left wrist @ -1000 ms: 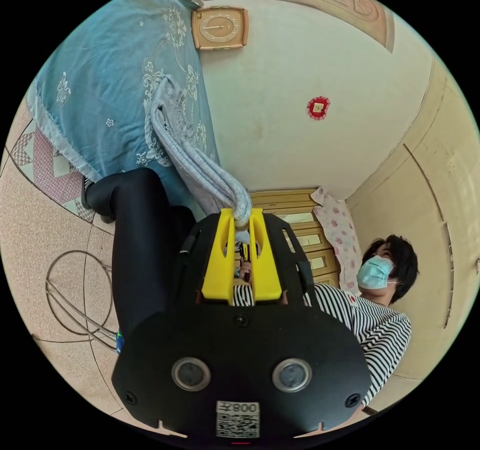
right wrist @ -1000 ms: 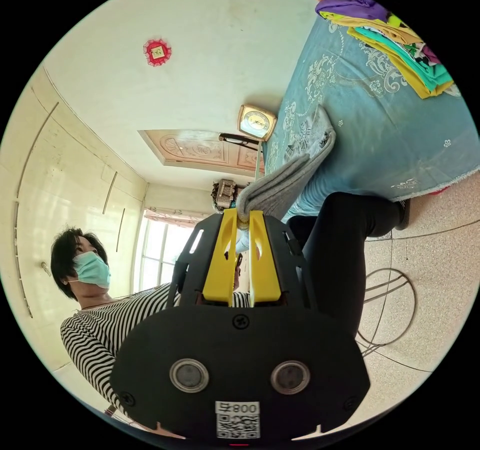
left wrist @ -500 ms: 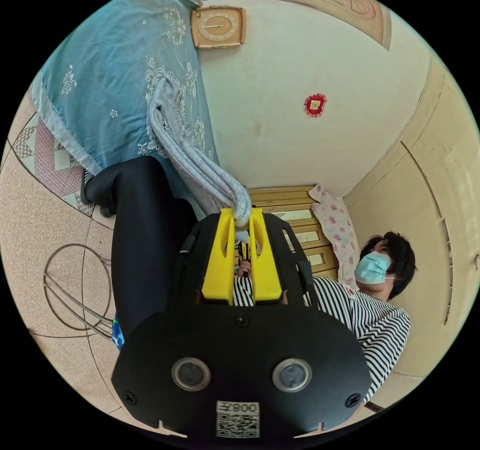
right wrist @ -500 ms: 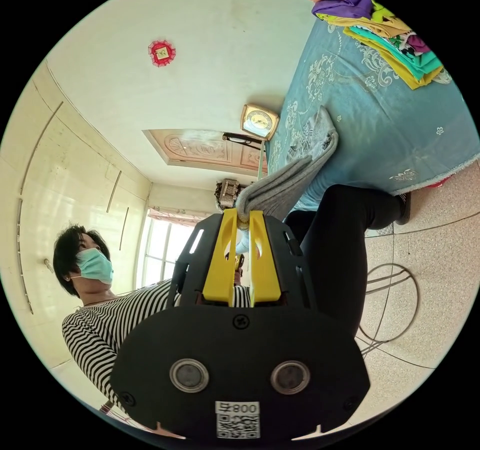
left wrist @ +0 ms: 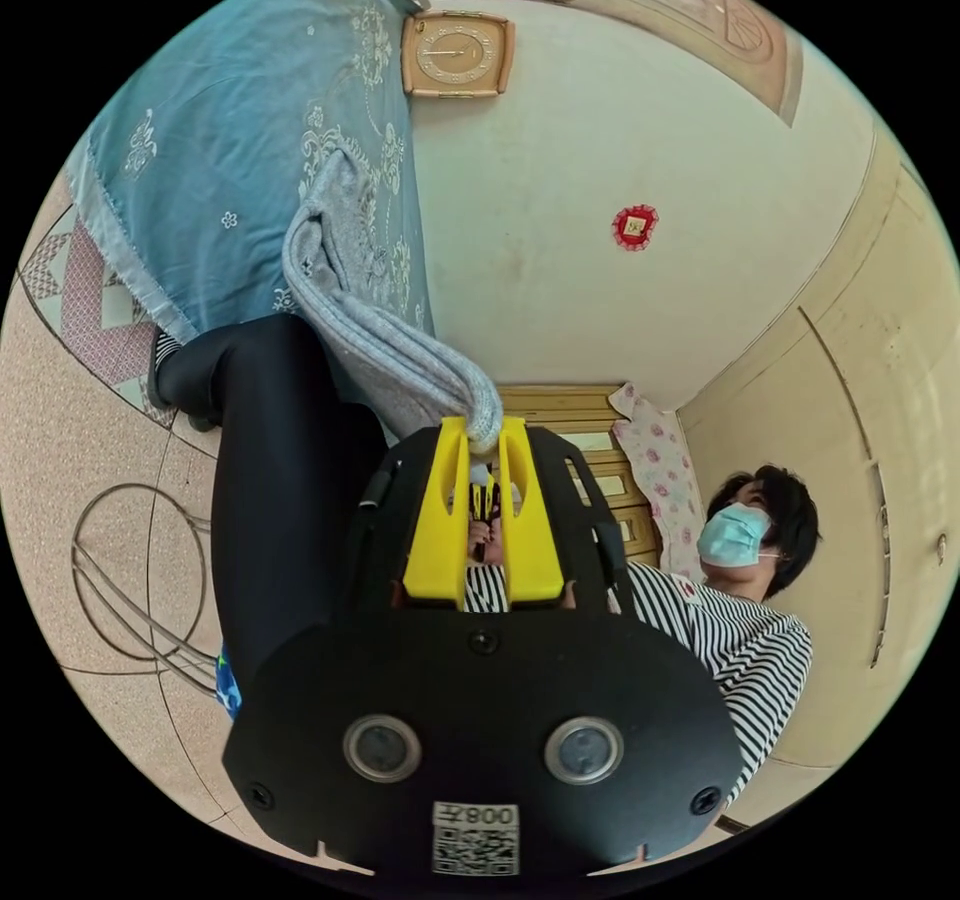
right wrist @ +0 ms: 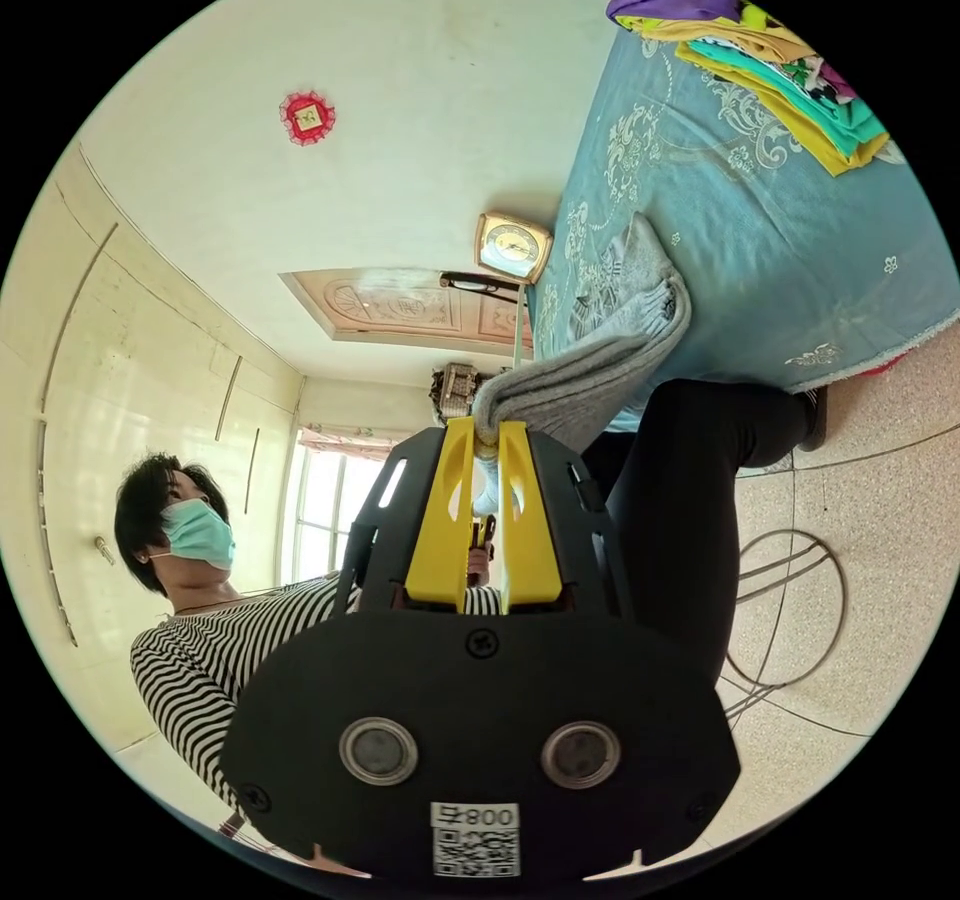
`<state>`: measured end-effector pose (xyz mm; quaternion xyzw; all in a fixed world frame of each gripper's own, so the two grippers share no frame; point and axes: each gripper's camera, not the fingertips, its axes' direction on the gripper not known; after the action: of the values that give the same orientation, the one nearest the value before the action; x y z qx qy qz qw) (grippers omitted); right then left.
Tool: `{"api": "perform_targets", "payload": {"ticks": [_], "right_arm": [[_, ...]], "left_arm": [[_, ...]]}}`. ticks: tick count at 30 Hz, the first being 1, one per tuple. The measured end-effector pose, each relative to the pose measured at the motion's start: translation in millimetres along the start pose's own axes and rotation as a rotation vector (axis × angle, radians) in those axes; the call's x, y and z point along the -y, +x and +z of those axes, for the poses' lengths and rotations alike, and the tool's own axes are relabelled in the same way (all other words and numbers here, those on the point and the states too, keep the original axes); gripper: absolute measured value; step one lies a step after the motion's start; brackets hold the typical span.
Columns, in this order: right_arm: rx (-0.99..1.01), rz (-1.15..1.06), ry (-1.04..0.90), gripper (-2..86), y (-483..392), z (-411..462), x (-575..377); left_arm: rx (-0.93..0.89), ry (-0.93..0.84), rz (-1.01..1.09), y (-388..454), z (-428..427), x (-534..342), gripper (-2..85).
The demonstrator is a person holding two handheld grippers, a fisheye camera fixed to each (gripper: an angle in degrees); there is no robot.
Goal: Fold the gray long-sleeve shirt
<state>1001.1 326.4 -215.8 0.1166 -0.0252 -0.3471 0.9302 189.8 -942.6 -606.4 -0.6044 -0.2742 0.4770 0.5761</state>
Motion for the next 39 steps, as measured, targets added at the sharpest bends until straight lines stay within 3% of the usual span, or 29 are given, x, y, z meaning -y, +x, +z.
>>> {"api": "perform_targets", "payload": {"ticks": [21, 39], "right_arm": [[-0.021, -0.059, -0.013, 2.8, -28, 43, 186], [-0.051, 0.04, 0.014, 3.0, 21, 112, 380]], "left_arm": [[0.0, -0.012, 0.083, 68, 56, 156, 5.7], [0.092, 0.006, 0.039, 78, 114, 338, 5.6]]}}
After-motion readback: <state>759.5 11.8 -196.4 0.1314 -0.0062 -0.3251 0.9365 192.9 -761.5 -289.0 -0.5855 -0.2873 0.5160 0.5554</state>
